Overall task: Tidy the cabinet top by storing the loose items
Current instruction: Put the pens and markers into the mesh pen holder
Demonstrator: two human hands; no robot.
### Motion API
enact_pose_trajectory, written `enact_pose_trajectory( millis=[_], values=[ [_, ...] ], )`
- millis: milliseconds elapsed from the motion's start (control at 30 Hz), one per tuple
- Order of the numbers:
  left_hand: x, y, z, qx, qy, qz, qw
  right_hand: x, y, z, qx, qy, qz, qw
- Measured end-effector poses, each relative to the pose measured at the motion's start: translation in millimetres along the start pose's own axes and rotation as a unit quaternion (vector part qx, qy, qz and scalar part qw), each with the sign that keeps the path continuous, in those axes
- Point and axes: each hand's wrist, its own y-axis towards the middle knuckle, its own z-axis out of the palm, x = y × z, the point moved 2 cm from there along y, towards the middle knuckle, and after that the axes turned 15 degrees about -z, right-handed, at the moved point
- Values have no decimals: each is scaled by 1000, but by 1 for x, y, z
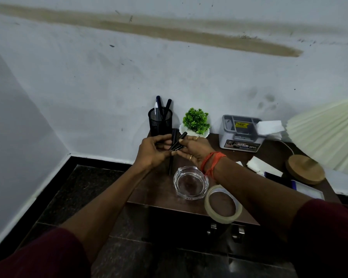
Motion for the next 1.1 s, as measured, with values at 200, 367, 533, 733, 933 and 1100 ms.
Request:
enact_pose_trajectory(
  millis=[200,367,533,733,933,1100],
  values=[
    [-5,0,-10,3,-29,7,1000,8,-2,7,27,-16,-35,999],
    [-14,0,-19,-10,-19,32,999,20,-3,15,40,-26,-63,997],
    [-29,0,-30,-28,-31,46,998,38,-2,23,53,-32,-92,994],
    [-56,3,-43,-48,-30,87,995,62,9,36,59,-60,-138,987],
    [-91,15,-56,-74,-45,133,987,98,29,48,44,-150,-233,960],
    [-114,29,-69,-97,-45,167,980,129,36,58,55,-197,-311,928]
  ],
)
